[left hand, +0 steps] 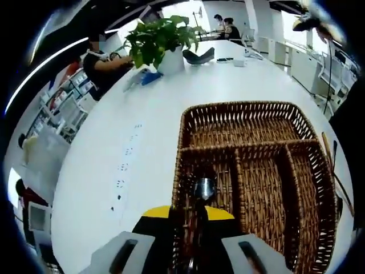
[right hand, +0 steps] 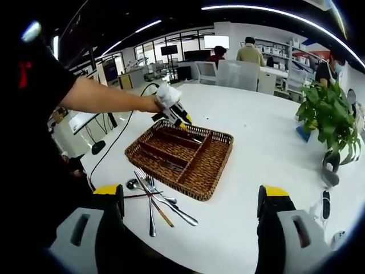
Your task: Arrange the knives, forks, and spoons in their matching storage slots by inserting each utensil handle-first until every utensil is classified and aligned in the correct compartment
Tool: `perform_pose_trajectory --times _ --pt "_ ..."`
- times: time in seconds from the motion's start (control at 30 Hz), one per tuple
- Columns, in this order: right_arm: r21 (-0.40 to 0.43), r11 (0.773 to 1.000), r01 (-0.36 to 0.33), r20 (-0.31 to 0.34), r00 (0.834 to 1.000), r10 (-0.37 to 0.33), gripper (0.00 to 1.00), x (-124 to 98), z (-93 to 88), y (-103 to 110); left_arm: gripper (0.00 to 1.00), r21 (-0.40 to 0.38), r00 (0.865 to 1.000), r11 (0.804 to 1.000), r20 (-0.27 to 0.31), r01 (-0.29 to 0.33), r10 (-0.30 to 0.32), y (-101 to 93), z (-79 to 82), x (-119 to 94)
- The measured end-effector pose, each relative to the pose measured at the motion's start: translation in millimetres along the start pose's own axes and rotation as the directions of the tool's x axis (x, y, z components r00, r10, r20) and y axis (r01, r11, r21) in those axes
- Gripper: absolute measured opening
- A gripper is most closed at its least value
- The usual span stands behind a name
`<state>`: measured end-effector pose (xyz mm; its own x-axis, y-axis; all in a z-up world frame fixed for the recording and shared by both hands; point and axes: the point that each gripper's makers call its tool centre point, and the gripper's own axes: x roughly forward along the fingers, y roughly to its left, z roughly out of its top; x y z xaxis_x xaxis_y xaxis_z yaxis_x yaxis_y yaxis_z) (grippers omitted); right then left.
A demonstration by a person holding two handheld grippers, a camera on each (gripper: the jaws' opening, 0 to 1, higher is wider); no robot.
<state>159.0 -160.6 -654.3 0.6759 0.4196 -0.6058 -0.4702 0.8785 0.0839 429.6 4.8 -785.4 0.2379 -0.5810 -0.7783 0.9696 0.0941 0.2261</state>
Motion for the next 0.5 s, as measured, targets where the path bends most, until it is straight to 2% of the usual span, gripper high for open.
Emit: perform_pose_trajectory --times 0.07,0.23,0.33,0.5 --pt "-0.010 1.000 -0.006 0.009 1.000 0.006 0.99 0.8 3.5 1.1 0.33 -0.042 0.999 0.998 0.035 -0.040 0.041 4.3 4.4 -16.4" --pt "-0.041 0.999 -0.026 0.037 0.999 0.027 0.99 3.2 14.2 5.6 0.58 -0.082 0.988 0.990 0.095 -0.112 0.120 -0.7 12.5 -64.7" --pt "-0.062 0.997 -0.037 0.048 0.998 0.040 0.99 5.6 18.0 8.4 0.68 -0.143 0.975 0.978 0.141 -0.155 0.175 -5.1 16.2 -98.9" --pt "-0.098 0.994 -0.055 0.066 0.996 0.062 0.99 8.5 22.4 10.8 0.82 -0.195 0.956 0.961 0.177 -0.198 0.233 -20.1 16.2 -145.3"
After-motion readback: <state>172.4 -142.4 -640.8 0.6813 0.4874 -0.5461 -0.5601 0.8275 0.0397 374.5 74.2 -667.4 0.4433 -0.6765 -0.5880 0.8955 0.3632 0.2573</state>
